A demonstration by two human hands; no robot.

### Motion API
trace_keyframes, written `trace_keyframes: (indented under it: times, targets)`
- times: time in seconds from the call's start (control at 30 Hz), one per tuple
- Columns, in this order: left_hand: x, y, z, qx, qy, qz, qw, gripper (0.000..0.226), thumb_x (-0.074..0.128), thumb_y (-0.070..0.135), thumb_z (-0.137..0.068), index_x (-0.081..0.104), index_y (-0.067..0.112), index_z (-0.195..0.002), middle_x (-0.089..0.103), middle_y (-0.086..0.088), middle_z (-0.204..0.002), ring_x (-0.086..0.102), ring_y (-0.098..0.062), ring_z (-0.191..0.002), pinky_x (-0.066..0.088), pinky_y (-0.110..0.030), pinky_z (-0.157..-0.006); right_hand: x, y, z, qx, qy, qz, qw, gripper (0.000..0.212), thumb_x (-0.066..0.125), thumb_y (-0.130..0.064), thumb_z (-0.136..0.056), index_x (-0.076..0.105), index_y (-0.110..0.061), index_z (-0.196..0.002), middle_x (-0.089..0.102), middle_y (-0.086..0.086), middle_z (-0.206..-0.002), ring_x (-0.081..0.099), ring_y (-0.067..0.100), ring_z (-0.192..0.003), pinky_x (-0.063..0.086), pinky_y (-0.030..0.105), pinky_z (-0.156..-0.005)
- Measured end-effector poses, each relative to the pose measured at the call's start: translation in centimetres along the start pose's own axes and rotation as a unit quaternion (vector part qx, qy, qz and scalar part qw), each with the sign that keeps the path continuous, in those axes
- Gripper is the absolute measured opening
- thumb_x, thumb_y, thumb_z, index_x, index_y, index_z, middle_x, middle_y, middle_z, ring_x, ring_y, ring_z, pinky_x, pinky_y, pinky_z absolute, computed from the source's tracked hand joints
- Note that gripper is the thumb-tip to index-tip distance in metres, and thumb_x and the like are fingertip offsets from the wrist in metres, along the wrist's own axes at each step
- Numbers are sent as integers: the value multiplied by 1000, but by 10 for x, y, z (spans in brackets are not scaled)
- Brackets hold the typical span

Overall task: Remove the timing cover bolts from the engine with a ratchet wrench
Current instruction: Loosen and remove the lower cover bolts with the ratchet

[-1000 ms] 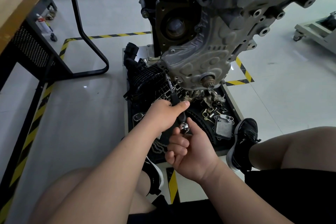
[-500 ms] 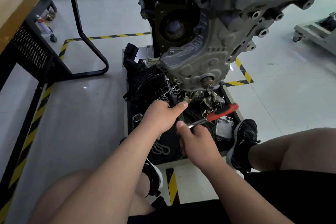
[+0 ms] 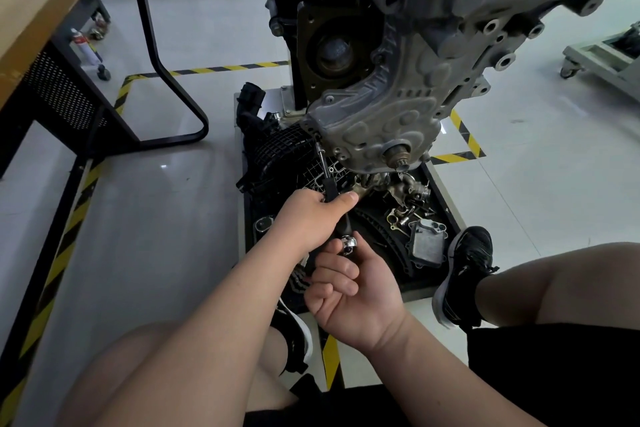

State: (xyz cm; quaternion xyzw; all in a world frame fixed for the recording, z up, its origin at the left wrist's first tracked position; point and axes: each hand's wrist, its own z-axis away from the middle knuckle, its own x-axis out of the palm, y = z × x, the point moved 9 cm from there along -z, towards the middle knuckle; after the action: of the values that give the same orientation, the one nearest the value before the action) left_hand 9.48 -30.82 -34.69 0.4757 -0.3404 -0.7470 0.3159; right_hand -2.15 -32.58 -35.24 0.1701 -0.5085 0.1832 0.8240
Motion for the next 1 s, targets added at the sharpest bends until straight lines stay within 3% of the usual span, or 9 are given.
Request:
trace_keyframes:
  times: [0.2, 0.3, 0.4, 0.5, 0.57, 0.67, 0.77, 0.83, 1.0]
  targets:
    - [-3, 1, 0, 5, 23, -22, 999, 49, 63, 63, -78, 53, 20, -55, 47, 15, -37, 45, 1, -34, 33, -22, -48, -20, -16, 3, -79, 134, 125, 980, 54, 45, -60, -91, 60, -15, -65, 34, -5, -45, 29, 11, -32, 39, 21, -42]
    - [-3, 3, 1, 14, 34, -37, 999, 52, 65, 61, -78, 46, 21, -51, 41, 15, -34, 44, 0, -34, 28, -21, -42, -32, -39, 11, -176, 225, 306, 908, 53, 41, -58, -96, 58, -12, -74, 36, -2, -49, 31, 14, -38, 37, 25, -47]
    - [-4, 3, 1, 14, 39, -41, 998, 51, 65, 62, -77, 48, 20, -55, 45, 11, -45, 45, -4, -41, 31, -23, -46, -18, -70, 31, -283, 276, 587, 706, 48, 43, -58, -92, 54, -16, -70, 47, -7, -50, 42, 13, -46, 36, 25, -48]
    - [-6, 3, 0, 17, 48, -62, 997, 51, 65, 62, -77, 49, 18, -57, 48, 9, -50, 49, -6, -45, 32, -23, -44, 12, -81, 39, -317, 281, 831, 360, 34, 43, -64, -84, 51, -30, -82, 50, -13, -56, 49, 5, -53, 31, 24, -47]
    - [-5, 4, 0, 25, 48, -73, 996, 51, 65, 61, -78, 49, 18, -56, 45, 10, -49, 47, -6, -44, 32, -23, -42, 17, -83, 39, -319, 282, 857, 289, 37, 42, -66, -81, 52, -31, -88, 51, -12, -58, 52, 5, -55, 33, 24, -47]
    - [-6, 3, 0, 22, 44, -58, 997, 52, 62, 63, -80, 52, 17, -57, 48, 11, -46, 52, -4, -46, 32, -23, -48, 7, -83, 38, -331, 267, 782, 456, 35, 49, -55, -89, 55, -23, -77, 55, -9, -54, 50, 6, -47, 36, 26, -48]
    - [-3, 3, 0, 9, 19, -20, 1000, 60, 57, 64, -84, 40, 18, -49, 39, 13, -32, 40, -2, -30, 28, -24, -44, -18, -69, 27, -273, 237, 515, 778, 44, 45, -41, -99, 57, -7, -74, 46, 2, -52, 40, 15, -42, 36, 29, -51]
    - [4, 1, 0, -8, -11, 3, 1000, 59, 54, 65, -85, 45, 18, -50, 41, 13, -32, 40, -1, -27, 30, -24, -44, -27, -45, 15, -178, 179, 267, 930, 44, 44, -45, -97, 59, -10, -74, 40, 0, -51, 34, 15, -38, 37, 28, -50]
    - [13, -4, 1, -24, -52, 2, 998, 53, 52, 65, -86, 63, 17, -64, 54, 11, -38, 50, 0, -32, 35, -21, -46, -12, -13, 4, -61, 73, 45, 995, 37, 48, -45, -83, 60, -13, -69, 35, -6, -48, 33, 11, -34, 44, 23, -45]
